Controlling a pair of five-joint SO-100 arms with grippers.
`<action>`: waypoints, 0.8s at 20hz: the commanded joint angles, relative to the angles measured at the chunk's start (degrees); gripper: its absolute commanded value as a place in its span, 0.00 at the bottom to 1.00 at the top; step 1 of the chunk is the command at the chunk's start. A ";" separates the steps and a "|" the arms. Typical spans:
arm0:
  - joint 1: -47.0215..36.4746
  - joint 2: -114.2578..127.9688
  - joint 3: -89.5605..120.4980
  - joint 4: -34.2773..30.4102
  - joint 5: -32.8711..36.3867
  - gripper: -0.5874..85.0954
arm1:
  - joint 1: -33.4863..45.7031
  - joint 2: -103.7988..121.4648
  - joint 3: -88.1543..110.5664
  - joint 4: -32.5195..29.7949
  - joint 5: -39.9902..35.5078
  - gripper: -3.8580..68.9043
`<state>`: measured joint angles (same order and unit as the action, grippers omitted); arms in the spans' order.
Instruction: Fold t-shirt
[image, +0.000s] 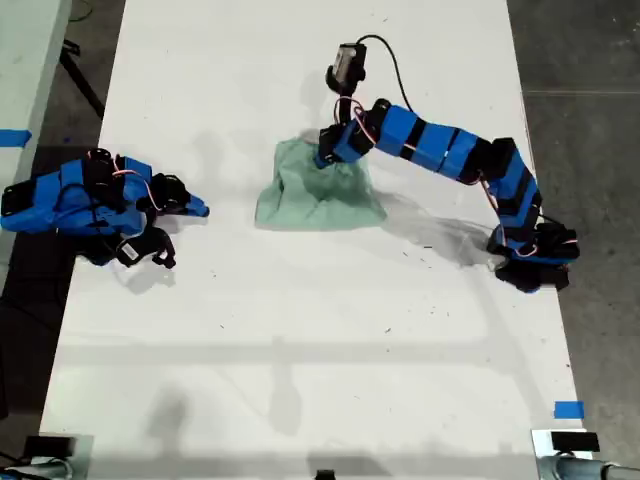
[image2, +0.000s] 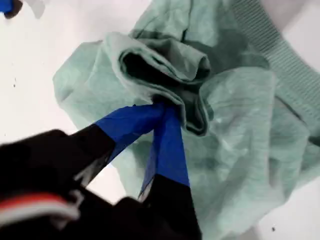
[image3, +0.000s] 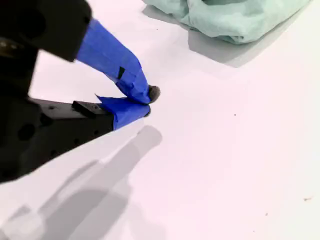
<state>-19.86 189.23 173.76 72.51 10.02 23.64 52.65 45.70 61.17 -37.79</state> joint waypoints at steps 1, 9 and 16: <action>0.00 0.09 -0.35 0.09 0.00 0.01 | 5.27 -0.18 -4.13 -7.21 -2.72 0.04; -2.02 5.01 -0.09 3.34 0.00 0.04 | 14.33 10.90 -4.83 -5.54 -5.45 0.04; -1.05 6.68 -0.26 4.31 -0.26 0.06 | 10.37 44.03 20.74 9.84 -4.57 0.04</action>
<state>-21.80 195.64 173.85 76.73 10.02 36.12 83.94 58.62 70.58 -43.33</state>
